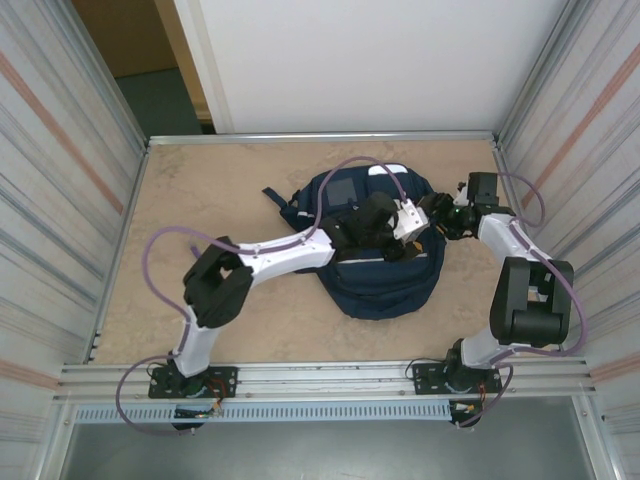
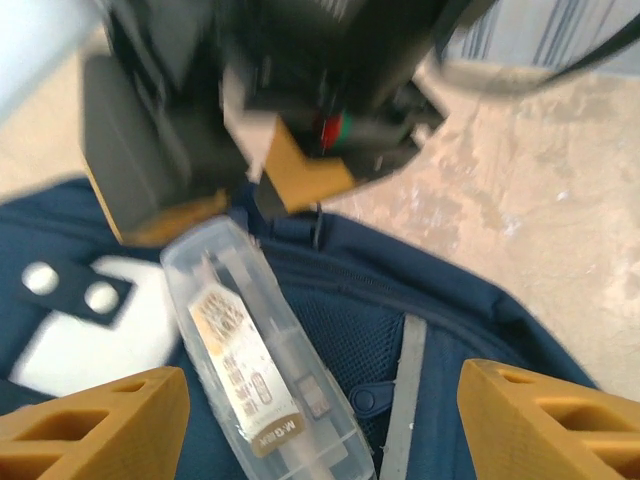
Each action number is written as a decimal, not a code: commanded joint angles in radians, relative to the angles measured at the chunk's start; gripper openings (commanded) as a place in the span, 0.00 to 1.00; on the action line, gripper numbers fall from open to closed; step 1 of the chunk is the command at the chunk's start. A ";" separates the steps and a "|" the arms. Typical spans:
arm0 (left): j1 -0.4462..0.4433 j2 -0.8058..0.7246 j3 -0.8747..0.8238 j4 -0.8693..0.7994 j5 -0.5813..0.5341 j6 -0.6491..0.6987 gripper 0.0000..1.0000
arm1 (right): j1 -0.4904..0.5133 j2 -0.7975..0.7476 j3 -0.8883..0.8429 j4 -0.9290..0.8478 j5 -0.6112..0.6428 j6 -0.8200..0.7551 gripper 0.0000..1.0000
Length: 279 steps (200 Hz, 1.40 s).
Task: Pack the student bag
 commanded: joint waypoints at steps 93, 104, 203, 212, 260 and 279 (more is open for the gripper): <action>0.036 0.179 0.070 0.000 0.016 -0.195 0.52 | -0.030 0.084 -0.084 0.189 -0.258 -0.036 0.57; 0.043 0.180 0.068 0.002 0.040 -0.212 0.49 | -0.031 0.088 -0.093 0.202 -0.255 -0.036 0.59; 0.090 0.139 -0.011 0.072 0.203 -0.238 0.42 | -0.030 0.033 -0.229 0.491 -0.376 0.026 0.49; 0.092 0.132 -0.017 0.076 0.215 -0.239 0.43 | -0.018 0.024 -0.245 0.522 -0.393 0.042 0.48; 0.101 0.112 -0.025 0.070 0.265 -0.232 0.49 | 0.058 -0.043 -0.255 0.505 -0.346 0.055 0.48; 0.102 0.101 -0.032 0.068 0.262 -0.218 0.52 | 0.067 -0.075 -0.251 0.462 -0.330 0.033 0.45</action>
